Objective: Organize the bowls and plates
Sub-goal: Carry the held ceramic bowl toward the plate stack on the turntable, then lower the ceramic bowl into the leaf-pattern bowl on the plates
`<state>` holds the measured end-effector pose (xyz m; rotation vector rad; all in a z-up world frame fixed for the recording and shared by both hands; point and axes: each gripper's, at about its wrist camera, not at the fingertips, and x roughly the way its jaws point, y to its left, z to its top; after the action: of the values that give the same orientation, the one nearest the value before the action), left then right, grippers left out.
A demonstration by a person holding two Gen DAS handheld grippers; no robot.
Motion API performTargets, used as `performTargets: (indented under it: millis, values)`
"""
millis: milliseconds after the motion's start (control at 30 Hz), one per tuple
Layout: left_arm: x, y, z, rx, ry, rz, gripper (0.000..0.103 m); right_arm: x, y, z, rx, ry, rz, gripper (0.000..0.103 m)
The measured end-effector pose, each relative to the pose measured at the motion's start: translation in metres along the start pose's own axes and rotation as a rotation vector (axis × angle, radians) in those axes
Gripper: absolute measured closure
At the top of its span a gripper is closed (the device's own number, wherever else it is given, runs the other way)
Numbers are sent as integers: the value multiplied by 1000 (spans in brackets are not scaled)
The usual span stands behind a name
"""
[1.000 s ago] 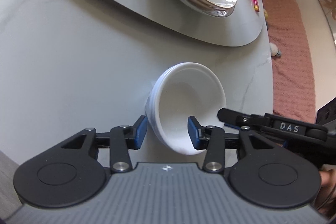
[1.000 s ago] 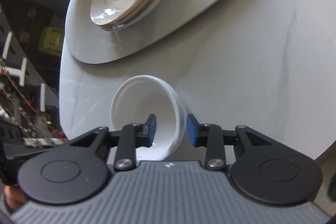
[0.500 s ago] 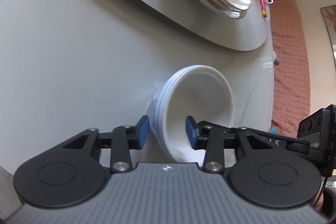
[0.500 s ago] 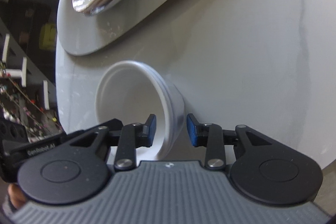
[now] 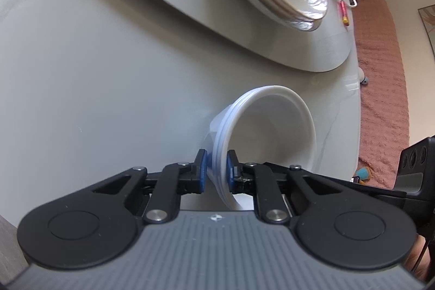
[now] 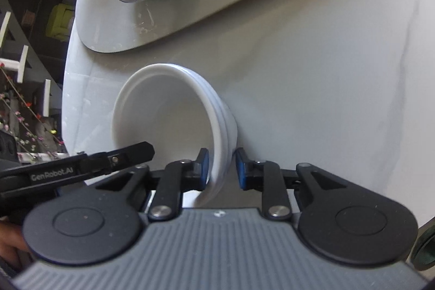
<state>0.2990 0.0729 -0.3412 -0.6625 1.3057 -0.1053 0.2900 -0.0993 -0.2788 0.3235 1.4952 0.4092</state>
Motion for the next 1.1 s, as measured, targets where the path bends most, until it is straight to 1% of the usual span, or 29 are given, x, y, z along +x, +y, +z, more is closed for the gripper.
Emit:
performTargets:
  millis: [100, 200, 333, 433, 633, 800, 900, 1033, 1100]
  values:
    - [-8, -5, 2, 11, -17, 4, 86, -6, 9, 2, -62, -18, -35, 80]
    - [-17, -7, 5, 10, -30, 1, 86, -14, 14, 7, -90, -35, -41, 80]
    - [-30, -9, 8, 9, -42, -10, 86, -25, 15, 9, -88, -36, -28, 81]
    - [-38, -13, 13, 1, -36, -17, 86, -33, 18, 10, -85, -26, -39, 80]
    - [-62, -29, 24, 23, -78, -47, 86, -56, 25, 22, -74, -78, -26, 80]
    - [-80, -45, 42, 37, -117, -63, 86, -75, 28, 37, -61, -123, -9, 80]
    - [-88, -57, 58, 55, -133, -76, 86, -84, 35, 48, -69, -148, -12, 80]
    - [-99, -71, 83, 89, -178, -84, 86, -97, 42, 70, -81, -181, -1, 79]
    - [-103, -77, 94, 84, -202, -88, 85, -99, 45, 81, -97, -195, 2, 79]
